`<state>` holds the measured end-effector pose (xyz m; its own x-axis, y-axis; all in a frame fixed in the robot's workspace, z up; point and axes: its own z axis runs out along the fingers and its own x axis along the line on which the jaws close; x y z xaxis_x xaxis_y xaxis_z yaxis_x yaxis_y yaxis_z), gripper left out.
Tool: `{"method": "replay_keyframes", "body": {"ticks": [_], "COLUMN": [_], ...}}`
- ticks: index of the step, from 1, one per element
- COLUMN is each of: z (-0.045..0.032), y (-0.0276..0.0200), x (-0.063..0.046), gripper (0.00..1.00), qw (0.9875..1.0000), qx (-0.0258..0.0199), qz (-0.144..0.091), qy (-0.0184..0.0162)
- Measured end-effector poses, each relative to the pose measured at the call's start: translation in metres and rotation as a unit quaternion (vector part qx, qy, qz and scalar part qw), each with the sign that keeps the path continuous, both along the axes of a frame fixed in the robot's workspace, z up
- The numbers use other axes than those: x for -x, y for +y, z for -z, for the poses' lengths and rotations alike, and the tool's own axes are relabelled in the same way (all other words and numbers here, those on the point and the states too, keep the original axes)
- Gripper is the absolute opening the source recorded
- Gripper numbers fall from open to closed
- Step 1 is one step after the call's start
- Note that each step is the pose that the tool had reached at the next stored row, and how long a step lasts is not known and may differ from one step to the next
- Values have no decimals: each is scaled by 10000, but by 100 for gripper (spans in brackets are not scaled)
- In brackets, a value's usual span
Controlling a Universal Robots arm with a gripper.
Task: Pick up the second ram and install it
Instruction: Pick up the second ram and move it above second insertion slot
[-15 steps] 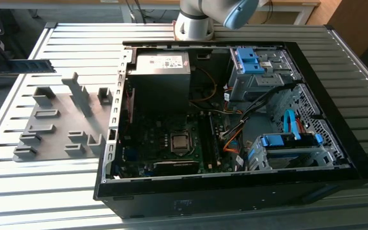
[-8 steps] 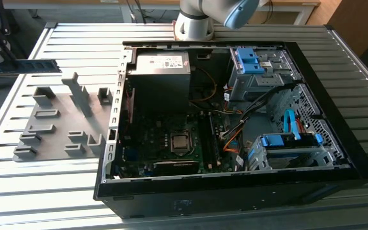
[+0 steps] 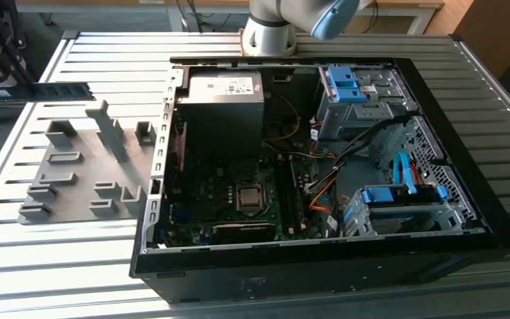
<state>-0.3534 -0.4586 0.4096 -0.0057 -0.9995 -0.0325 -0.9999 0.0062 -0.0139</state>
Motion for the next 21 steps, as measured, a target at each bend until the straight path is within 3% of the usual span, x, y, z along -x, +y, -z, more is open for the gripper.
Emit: {"method": "replay_keyframes", "body": {"ticks": [21], "z": [2], "y": [0], "x": [-204], "gripper": [14], "qw": [10000], "qx": [0], "qz": [0], "qy": [0]}}
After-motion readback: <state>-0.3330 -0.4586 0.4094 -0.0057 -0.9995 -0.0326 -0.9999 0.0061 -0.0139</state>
